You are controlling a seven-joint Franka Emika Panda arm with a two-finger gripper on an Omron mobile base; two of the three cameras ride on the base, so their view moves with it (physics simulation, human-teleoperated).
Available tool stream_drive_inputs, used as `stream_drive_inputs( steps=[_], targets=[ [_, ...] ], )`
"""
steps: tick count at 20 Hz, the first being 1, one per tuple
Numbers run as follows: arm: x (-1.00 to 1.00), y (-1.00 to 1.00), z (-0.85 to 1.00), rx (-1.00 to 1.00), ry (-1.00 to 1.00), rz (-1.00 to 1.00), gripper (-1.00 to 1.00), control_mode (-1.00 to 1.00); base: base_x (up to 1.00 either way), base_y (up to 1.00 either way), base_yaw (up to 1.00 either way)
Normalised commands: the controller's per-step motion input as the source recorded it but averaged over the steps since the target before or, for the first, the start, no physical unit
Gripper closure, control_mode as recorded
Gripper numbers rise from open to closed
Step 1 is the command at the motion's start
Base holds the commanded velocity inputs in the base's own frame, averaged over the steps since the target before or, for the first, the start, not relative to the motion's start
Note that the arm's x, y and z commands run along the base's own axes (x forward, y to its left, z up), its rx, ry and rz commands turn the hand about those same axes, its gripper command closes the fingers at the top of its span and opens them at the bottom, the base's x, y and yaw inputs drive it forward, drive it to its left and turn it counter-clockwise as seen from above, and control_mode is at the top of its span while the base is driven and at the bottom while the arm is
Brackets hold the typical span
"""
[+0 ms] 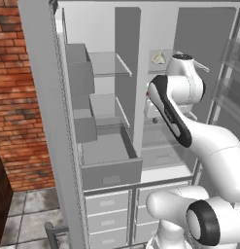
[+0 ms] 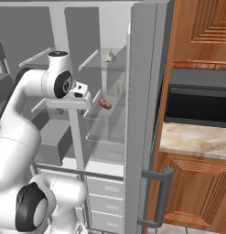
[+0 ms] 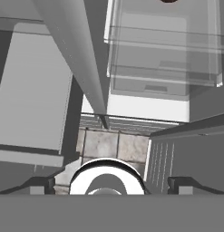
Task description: Take the potato and garlic from the fridge shelf and place them in the freezer drawer to begin freezing them.
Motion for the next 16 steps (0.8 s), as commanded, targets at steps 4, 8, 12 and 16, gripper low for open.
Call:
stream_drive_inputs(
  steps=[4,8,12,16],
  targets=[
    [0.0,0.0,0.0,0.0,0.0,0.0,-1.0,1.0,0.0,-0.38,0.0],
    [0.0,0.0,0.0,0.0,0.0,0.0,-1.0,1.0,0.0,-0.47,0.0],
    [0.0,0.0,0.0,0.0,0.0,0.0,-1.0,1.0,0.02,-0.5,0.0],
    [0.0,0.0,0.0,0.0,0.0,0.0,-1.0,1.0,0.21,-0.34,0.0]
  ],
)
